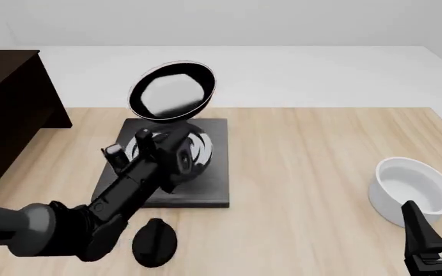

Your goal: Put the frying pan under the cabinet shelf.

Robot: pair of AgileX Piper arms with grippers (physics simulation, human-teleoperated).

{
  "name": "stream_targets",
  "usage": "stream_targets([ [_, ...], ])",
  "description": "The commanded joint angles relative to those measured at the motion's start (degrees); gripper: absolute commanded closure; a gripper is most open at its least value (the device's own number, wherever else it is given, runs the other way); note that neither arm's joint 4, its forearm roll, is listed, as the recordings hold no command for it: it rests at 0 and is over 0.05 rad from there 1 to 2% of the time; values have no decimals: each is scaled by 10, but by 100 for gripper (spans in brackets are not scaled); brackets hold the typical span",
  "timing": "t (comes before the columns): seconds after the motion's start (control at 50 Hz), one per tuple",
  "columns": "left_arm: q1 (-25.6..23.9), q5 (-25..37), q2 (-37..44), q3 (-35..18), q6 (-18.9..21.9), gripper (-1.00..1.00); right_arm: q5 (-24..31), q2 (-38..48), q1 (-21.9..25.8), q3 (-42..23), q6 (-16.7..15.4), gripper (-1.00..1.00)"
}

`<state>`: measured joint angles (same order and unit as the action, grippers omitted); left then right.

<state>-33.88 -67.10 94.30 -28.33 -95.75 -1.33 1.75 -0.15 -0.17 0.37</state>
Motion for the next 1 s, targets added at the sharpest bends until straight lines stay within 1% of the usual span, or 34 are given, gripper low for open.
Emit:
stream_targets([
  [0.02, 69, -28, -67, 54, -60, 100, 0, 0, 0, 0, 0, -100],
  [0.08, 73, -28, -78, 74, -73, 100, 0, 0, 0, 0, 0, -100],
  [0.12, 80, -28, -86, 87, -93, 100, 0, 0, 0, 0, 0, -100],
  [0.18, 77, -28, -104, 104, -92, 100, 0, 0, 0, 0, 0, -100],
  [0.24, 77, -28, -128, 120, -113, 100, 0, 0, 0, 0, 0, -100],
  [0.26, 78, -28, -134, 121, -114, 100, 0, 0, 0, 0, 0, -100],
  [0.28, 80, -28, -142, 130, -105, 100, 0, 0, 0, 0, 0, -100],
  [0.3, 80, -28, -143, 133, -112, 100, 0, 0, 0, 0, 0, -100],
  [0.46, 85, -28, -171, 176, -125, 100, 0, 0, 0, 0, 0, -100],
  [0.48, 97, -28, -177, 189, -135, 100, 0, 0, 0, 0, 0, -100],
  [0.52, 103, -28, -182, 199, -137, 100, 0, 0, 0, 0, 0, -100],
  [0.6, 130, -28, -205, 227, -147, 100, 0, 0, 0, 0, 0, -100],
  [0.68, 125, -28, -225, 249, -153, 100, 0, 0, 0, 0, 0, -100],
  [0.7, 121, -28, -230, 256, -162, 100, 0, 0, 0, 0, 0, -100],
  [0.78, 123, -28, -249, 278, -160, 100, 0, 0, 0, 0, 0, -100],
  [0.9, 137, -28, -247, 283, -160, 100, 0, 0, 0, 0, 0, -100],
  [0.92, 142, -28, -246, 283, -150, 100, 0, 0, 0, 0, 0, -100],
  [0.96, 142, -28, -244, 283, -158, 100, 0, 0, 0, 0, 0, -100],
  [1.0, 147, -28, -243, 283, -156, 100, 0, 0, 0, 0, 0, -100],
])
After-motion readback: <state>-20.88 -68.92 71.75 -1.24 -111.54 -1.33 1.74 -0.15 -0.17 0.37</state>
